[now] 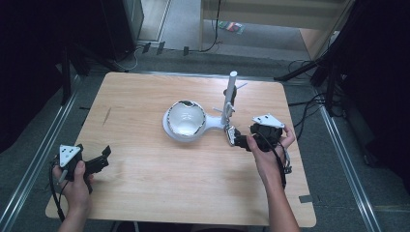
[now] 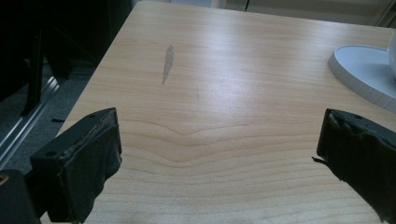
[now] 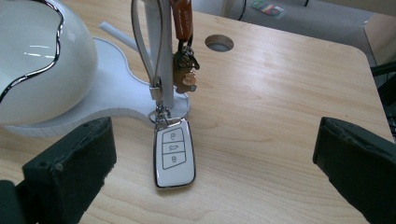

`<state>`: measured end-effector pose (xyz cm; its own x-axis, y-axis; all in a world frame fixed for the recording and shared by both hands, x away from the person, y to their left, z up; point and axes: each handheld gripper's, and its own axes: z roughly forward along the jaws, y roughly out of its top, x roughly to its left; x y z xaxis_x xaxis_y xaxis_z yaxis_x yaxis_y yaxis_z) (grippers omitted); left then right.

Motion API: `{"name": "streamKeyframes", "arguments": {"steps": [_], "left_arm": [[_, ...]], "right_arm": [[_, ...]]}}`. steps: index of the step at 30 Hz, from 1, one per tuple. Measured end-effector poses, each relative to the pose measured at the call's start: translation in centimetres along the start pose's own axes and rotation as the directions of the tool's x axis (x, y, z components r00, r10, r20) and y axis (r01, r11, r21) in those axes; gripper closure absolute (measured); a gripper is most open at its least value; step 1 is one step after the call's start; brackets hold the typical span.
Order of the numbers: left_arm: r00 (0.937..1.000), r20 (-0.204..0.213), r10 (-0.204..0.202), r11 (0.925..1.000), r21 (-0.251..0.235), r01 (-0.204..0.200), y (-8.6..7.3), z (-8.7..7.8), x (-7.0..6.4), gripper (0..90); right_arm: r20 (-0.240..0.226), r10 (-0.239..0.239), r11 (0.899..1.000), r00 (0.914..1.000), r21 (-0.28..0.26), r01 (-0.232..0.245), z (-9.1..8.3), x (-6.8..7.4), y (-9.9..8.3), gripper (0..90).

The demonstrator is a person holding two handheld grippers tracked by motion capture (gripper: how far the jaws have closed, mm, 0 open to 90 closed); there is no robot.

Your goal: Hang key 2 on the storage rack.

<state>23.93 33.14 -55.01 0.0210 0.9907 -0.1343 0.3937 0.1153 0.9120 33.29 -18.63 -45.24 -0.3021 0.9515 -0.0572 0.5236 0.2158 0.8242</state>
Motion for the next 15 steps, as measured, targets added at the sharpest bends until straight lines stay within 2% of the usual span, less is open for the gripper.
{"name": "streamKeyframes", "arguments": {"steps": [15], "left_arm": [[1.0000, -0.001, 0.004, 1.0000, 0.001, -0.004, 0.0, 0.0, 0.0, 0.1]], "right_arm": [[0.007, 0.030, 0.999, 0.9995, 0.022, -0.030, -0.4, -1.4, -2.2, 0.0]]}}
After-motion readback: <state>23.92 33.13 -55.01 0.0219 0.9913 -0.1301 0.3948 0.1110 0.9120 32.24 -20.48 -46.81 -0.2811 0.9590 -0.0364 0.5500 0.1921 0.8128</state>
